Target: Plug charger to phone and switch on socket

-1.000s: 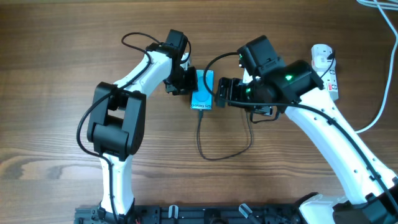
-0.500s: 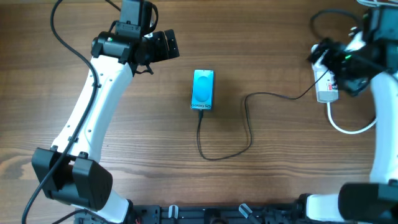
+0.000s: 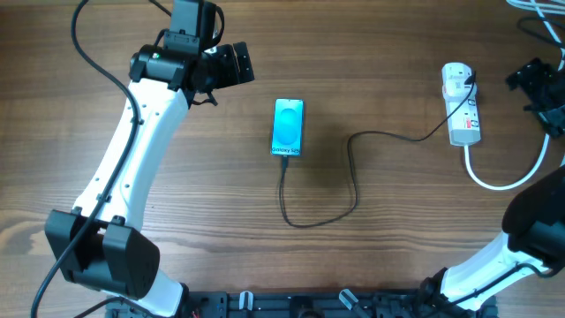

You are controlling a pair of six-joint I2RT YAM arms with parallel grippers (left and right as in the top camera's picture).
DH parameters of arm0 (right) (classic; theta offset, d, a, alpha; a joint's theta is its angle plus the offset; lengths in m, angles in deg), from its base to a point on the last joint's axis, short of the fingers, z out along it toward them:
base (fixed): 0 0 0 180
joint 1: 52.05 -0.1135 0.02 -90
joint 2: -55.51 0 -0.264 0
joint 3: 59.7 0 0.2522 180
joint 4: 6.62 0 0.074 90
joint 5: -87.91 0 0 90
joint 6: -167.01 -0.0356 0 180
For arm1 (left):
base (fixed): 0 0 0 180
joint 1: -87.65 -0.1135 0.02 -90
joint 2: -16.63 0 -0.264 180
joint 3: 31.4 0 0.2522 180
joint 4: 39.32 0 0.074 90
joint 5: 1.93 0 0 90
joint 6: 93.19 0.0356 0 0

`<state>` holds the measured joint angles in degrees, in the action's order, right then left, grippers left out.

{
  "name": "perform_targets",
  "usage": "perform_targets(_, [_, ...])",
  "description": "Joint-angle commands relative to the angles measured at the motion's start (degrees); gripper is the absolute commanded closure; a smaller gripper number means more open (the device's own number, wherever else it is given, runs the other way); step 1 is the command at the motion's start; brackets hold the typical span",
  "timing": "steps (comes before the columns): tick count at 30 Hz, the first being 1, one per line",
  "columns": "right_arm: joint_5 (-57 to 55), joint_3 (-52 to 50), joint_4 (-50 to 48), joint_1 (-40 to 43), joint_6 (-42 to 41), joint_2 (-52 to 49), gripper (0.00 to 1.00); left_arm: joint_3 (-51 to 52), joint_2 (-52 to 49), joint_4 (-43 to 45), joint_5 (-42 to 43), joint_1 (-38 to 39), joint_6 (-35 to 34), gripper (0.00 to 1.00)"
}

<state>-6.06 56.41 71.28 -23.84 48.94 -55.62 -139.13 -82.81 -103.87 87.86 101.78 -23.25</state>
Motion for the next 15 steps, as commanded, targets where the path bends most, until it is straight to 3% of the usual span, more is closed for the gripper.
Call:
perform_targets(1, [-4.4,-2.3,-3.2,0.3,-2.4,-0.5,0.0,0.0,-0.4,0.1,-1.0,-0.1,0.3,0.0])
perform_targets(9, [1.0,-14.1,-18.1,0.3,-3.5,-2.0,0.0,0.0,-0.4,0.1,-1.0,-0.1,0.3,0.0])
perform_targets(15, [4.0,-14.7,-19.6,-1.2,-3.4,-7.7,0.0,0.0,-0.4,0.1,-1.0,-0.1,0.3,0.0])
